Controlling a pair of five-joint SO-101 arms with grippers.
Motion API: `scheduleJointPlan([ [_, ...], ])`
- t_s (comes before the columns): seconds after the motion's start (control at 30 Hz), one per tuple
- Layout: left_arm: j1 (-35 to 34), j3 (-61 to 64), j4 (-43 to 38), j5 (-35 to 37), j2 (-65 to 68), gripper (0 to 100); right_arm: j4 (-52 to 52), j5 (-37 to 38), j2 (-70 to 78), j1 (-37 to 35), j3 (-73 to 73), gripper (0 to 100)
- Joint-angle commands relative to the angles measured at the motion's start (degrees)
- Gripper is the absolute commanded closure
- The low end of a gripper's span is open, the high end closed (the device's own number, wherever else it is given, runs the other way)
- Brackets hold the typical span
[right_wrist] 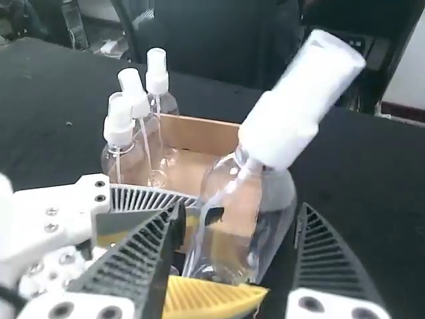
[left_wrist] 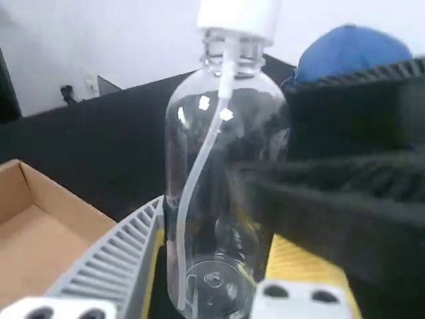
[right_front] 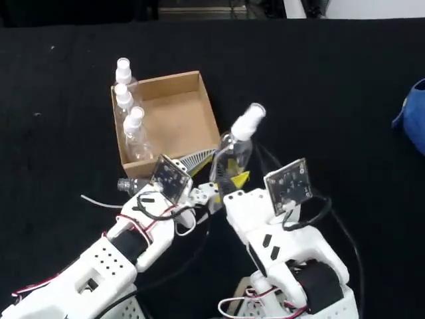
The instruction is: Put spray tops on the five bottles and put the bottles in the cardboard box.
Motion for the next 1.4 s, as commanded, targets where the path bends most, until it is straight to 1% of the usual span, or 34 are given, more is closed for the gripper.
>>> scheduleJointPlan([
  [0.0, 0.5, -0.1, -1.2, -4.2, -0.8, 96, -3.9, 0.5, 0.0, -0.9, 0.3, 76.5],
  [0.13, 0.8, 0.0, -1.2, -4.2, -0.8, 96, -3.5, 0.8, -0.1, -0.8, 0.5, 76.7],
  [0.33, 2.4, 0.5, -1.1, -4.7, -0.3, 96, -2.9, 0.5, -0.7, 2.5, 2.1, 76.8],
  [0.43, 2.7, 0.5, -1.1, -4.6, -0.3, 96, -0.4, 0.5, -0.7, 2.5, 1.4, 76.8],
  [0.6, 2.6, 0.5, -1.2, -4.2, -0.8, 96, 0.7, 0.9, -2.0, 2.5, 0.2, 76.9],
  [0.73, 4.0, 0.6, -1.3, -4.7, -0.8, 96, 0.3, 0.7, -5.8, 5.5, 4.4, 76.9],
  [0.83, 5.3, 0.9, -1.4, -4.7, -0.8, 96, 0.4, 0.9, -9.4, 6.5, 7.3, 76.9],
  [1.07, 5.4, 0.8, -1.4, -4.7, -0.9, 96, 2.3, 0.5, -13.8, 6.2, 11.5, 76.9],
  [1.3, 5.0, 0.7, -1.4, -4.7, -0.9, 96, 2.3, 0.5, -14.0, 6.2, 10.2, 77.0],
  [1.37, 5.0, 0.7, -1.4, -4.7, -0.9, 96, 2.4, 0.9, -13.9, 5.1, 9.7, 77.0],
])
